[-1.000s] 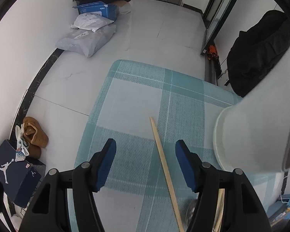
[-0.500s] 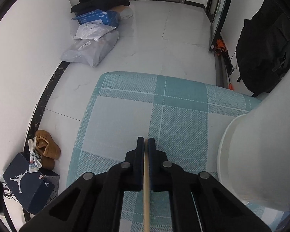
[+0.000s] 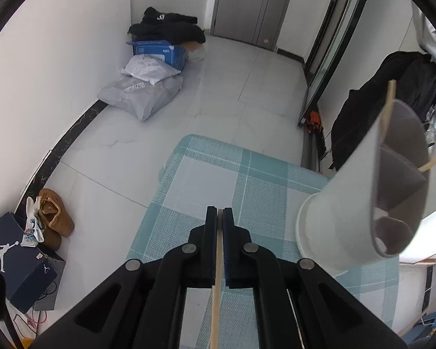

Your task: Organize utensils

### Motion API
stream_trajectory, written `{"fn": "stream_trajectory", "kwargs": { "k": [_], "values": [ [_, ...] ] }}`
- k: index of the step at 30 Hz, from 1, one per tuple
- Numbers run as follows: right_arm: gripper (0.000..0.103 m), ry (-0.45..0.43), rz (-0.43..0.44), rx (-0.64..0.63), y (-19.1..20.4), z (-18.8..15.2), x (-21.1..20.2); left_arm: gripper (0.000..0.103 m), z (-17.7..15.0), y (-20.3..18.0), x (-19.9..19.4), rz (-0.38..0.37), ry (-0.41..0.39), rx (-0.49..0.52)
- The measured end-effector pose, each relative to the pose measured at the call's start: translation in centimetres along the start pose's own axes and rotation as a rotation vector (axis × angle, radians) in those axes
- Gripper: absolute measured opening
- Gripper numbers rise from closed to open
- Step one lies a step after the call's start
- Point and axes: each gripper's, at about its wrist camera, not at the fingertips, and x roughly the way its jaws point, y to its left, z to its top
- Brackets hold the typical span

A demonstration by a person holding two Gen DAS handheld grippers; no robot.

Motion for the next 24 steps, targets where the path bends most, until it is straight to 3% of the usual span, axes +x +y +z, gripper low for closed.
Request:
{"fn": "stream_trajectory", "kwargs": {
  "k": [10,24],
  "values": [
    [0.004,-0.044,-0.039,-0.065,2.1,-1.2,-1.9,0.0,-2.9,-0.8,-7.9,-0.123,-0.167,0.022],
    [0.004,-0.075,-0.09,-0.198,4.8,-1.2,-3.0,0.0,-3.8,-1.2,-12.1,-0.245,-0.231,-0.007]
  ]
}}
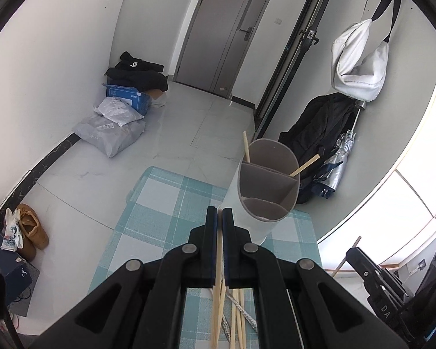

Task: Organize utensils
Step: 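Lower the held chopsticks into the caddy with both tools and open them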

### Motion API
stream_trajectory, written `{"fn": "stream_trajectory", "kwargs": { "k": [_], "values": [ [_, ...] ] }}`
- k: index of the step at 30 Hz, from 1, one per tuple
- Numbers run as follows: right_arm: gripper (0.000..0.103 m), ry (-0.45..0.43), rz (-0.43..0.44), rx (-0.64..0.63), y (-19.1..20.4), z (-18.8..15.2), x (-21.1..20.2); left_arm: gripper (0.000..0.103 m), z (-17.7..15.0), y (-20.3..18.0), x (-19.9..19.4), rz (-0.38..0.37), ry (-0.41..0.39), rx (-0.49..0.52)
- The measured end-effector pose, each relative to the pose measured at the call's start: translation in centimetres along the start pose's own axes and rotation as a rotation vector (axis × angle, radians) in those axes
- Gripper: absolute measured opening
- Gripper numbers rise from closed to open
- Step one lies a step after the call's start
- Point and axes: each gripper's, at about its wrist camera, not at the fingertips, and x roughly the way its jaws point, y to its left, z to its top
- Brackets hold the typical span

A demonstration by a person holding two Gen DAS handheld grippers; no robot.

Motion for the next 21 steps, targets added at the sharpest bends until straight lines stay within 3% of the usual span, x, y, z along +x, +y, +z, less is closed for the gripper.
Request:
{"fn": "stream_trajectory", "kwargs": {
  "k": [6,13,21],
  "values": [
    [0.004,-0.067,0.013,0.033,-0.2,2.7,-1.5,0.0,2.7,-1.4,-2.0,-0.079,-0.083,-0.045],
    [0.004,-0.13,0.065,0.043,-0.3,8.8,-2.2,0.0,7.8,-3.6,-3.5,-0.123,-0.228,-0.056],
    [0.004,-0.188,0.105,0.028,-0.5,16.2,-0.2,0.0,13.0,-5.6,-1.4,-0.147,-0.337,-0.092]
  ]
}}
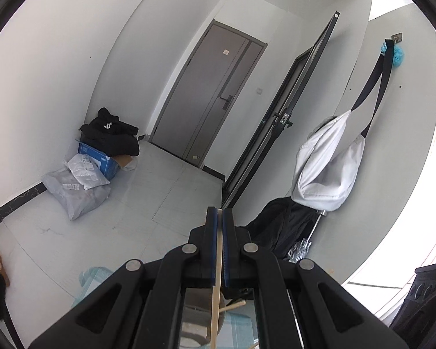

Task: Organize utensils
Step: 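Lower the held chopsticks into the caddy with both tools and open them, then withdraw both tools from the caddy back over the utensil pile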

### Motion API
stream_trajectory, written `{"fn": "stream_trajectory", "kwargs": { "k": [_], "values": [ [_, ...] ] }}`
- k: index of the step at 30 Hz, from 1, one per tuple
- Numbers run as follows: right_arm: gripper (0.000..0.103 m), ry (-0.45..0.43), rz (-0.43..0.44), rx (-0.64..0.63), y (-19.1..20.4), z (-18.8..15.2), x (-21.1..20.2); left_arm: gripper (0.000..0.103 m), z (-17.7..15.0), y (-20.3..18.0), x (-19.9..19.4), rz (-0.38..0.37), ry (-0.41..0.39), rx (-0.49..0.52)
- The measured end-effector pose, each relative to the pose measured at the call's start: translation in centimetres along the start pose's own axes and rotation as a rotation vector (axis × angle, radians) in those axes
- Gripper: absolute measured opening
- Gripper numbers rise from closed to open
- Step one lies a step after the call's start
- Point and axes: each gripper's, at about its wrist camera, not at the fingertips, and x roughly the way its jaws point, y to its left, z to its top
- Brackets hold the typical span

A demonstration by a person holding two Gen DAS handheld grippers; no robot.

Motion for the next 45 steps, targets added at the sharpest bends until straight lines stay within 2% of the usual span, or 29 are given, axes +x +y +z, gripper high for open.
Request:
{"fn": "stream_trajectory", "kwargs": {
  "k": [7,11,15,21,24,28,34,37,40,41,42,43,44,45],
  "values": [
    [0.004,-0.017,0.003,-0.012,-1.0,3.0,4.5,0.0,0.9,0.9,4.1,0.021,-0.061,-0.005],
    [0.004,-0.037,-0.013,-0.008,-1.4,3.7,7.0,0.0,0.3,2.6,6.7,0.079,-0.069,-0.045],
    [0.004,-0.044,-0.05,-0.02,-1.7,3.7,9.5,0.0,-0.7,4.1,9.4,0.114,-0.034,-0.073],
    [0.004,-0.03,-0.065,-0.04,-2.0,2.3,11.9,0.0,-1.3,4.9,10.6,0.087,-0.022,-0.092],
    [0.004,-0.025,-0.056,-0.059,-2.2,1.4,12.5,0.0,-1.9,4.8,11.5,0.062,0.028,-0.081],
    [0.005,-0.022,-0.049,-0.086,-2.3,-0.2,12.5,0.0,-2.8,4.1,12.1,0.057,0.042,-0.027],
    [0.005,0.051,-0.04,-0.09,-2.6,-2.8,12.7,0.0,-3.4,3.3,11.6,0.033,0.098,0.04],
    [0.006,0.1,-0.019,-0.097,-2.3,-3.9,12.8,0.0,-3.7,3.3,11.2,-0.018,0.176,0.06],
    [0.008,0.144,-0.007,-0.103,-2.0,-4.6,12.5,0.0,-3.7,3.2,10.4,0.027,0.22,0.094],
    [0.011,0.169,0.011,-0.098,-1.9,-4.7,12.4,0.003,-3.5,3.3,9.8,0.028,0.229,0.092],
    [0.014,0.189,0.016,-0.096,-1.9,-4.8,12.2,0.015,-3.3,3.4,9.3,0.037,0.24,0.095],
    [0.022,0.196,0.005,-0.098,-1.8,-5.0,11.8,0.023,-3.2,3.5,9.0,0.067,0.248,0.102],
    [0.027,0.194,-0.002,-0.096,-1.8,-5.1,11.3,0.042,-3.0,3.6,8.4,0.093,0.246,0.101],
    [0.027,0.192,-0.004,-0.093,-1.8,-5.3,10.6,0.056,-2.7,3.7,7.5,0.094,0.233,0.09]
  ]
}}
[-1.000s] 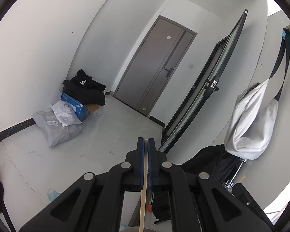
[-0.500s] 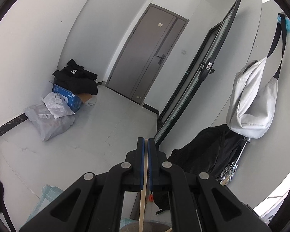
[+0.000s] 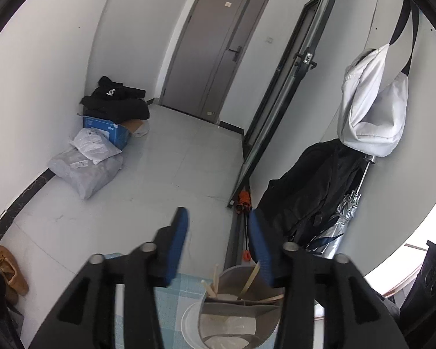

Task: Organize utensils
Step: 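Withdraw both tools from the caddy back over the utensil pile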

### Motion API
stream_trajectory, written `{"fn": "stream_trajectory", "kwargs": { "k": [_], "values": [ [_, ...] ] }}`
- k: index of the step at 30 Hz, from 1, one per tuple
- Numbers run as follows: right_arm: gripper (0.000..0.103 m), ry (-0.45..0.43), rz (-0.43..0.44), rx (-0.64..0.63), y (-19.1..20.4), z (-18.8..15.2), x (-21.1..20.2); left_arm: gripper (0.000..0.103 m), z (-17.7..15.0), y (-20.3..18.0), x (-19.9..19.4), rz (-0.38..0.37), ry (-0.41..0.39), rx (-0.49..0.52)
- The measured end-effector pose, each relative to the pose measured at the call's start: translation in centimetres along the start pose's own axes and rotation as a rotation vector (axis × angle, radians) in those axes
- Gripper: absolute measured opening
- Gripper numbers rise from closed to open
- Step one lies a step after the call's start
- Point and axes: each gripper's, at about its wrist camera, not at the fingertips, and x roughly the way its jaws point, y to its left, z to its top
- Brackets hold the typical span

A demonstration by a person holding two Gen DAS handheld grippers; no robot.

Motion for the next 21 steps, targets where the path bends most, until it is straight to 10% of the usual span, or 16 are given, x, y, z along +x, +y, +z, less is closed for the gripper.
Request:
{"fn": "stream_trajectory", "kwargs": {
  "k": [9,21],
  "values": [
    [0.06,-0.039,-0.037,0.001,1.6,-2.3,-6.4,0.087,-1.5,-1.3,-7.0,0.089,-0.077,0.08],
    [0.076,-0.085,-0.036,-0.014,4.0,-5.4,-13.1,0.089,-6.1,-1.5,-11.6,0.149,-0.079,0.161]
  ]
}}
